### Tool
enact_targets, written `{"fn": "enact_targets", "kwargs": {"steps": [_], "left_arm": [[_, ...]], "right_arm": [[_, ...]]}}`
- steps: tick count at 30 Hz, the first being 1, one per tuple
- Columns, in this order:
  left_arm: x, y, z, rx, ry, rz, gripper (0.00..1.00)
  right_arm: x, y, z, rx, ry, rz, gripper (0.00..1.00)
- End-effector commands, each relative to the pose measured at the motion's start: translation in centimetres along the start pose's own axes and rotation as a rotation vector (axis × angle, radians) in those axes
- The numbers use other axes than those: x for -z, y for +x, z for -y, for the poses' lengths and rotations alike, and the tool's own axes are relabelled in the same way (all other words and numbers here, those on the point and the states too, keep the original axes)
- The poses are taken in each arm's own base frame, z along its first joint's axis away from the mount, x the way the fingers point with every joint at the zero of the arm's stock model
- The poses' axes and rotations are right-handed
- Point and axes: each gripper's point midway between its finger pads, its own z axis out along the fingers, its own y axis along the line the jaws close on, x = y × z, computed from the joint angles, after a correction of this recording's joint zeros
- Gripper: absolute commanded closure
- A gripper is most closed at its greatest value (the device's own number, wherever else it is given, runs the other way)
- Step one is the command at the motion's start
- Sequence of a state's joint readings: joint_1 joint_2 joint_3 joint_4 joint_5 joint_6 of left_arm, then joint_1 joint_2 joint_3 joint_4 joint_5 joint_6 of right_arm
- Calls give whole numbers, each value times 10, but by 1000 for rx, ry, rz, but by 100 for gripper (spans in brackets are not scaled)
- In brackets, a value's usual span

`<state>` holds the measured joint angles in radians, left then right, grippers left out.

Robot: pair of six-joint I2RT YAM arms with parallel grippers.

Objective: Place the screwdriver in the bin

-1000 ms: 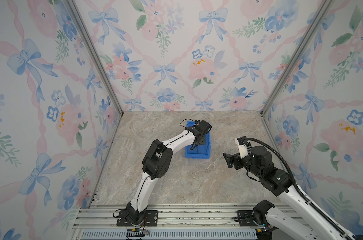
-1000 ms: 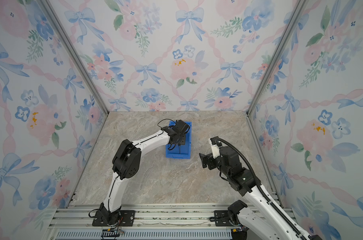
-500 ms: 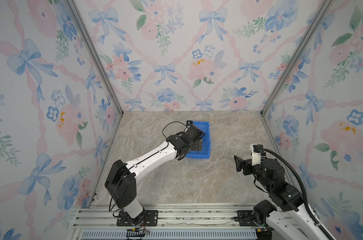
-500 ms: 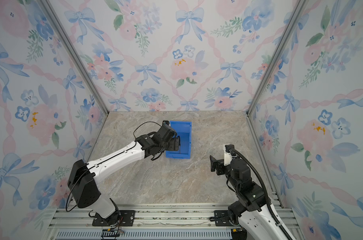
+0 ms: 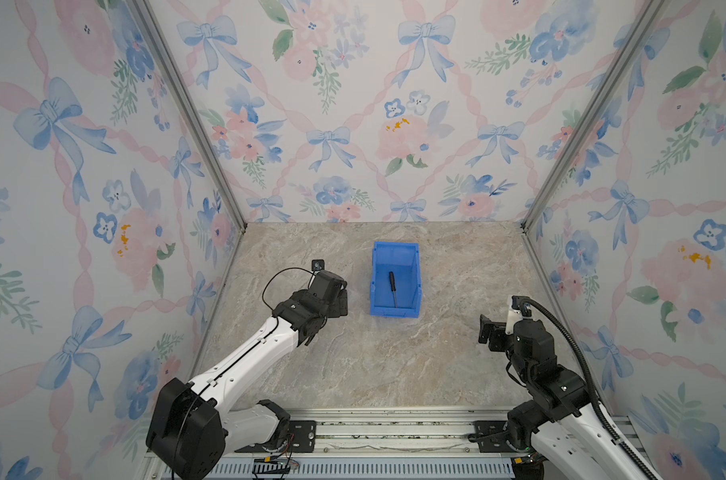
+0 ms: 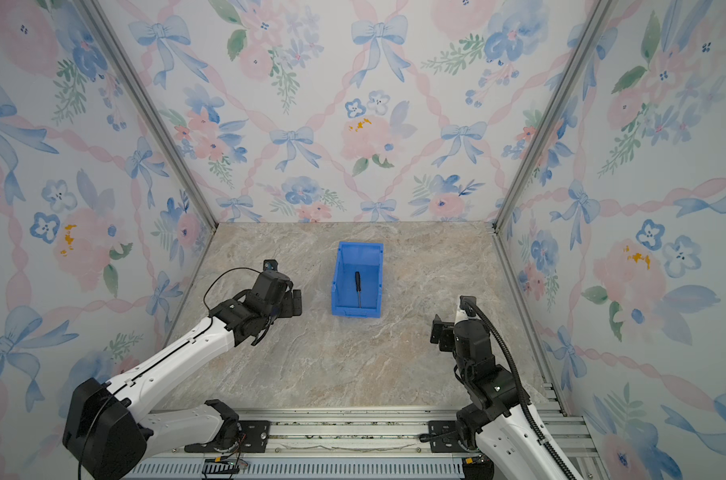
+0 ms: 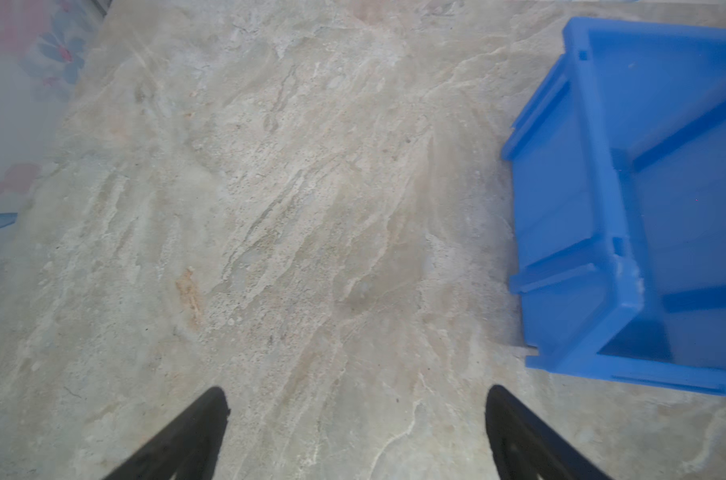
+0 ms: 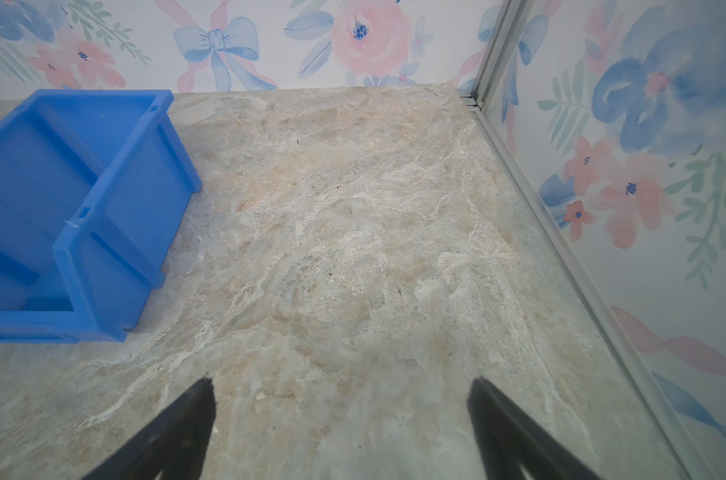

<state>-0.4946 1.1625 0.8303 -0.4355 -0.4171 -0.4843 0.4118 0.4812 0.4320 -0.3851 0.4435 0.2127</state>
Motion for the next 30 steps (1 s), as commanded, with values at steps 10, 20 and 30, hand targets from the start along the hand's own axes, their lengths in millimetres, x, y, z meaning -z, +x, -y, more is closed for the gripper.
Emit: {"fn": "enact_targets", "kwargs": {"steps": [10, 20, 30], "left_arm": [[-3, 9, -76, -4, -86, 275, 2], [-15, 16, -95, 15, -86, 439, 2], [-35, 16, -108, 41, -126, 473, 2]], "right_arm": [[-27, 16, 38, 61, 172, 77, 3], [-68, 17, 38, 23, 104, 85, 3], [-116, -3, 32, 18, 66, 90, 3]]}}
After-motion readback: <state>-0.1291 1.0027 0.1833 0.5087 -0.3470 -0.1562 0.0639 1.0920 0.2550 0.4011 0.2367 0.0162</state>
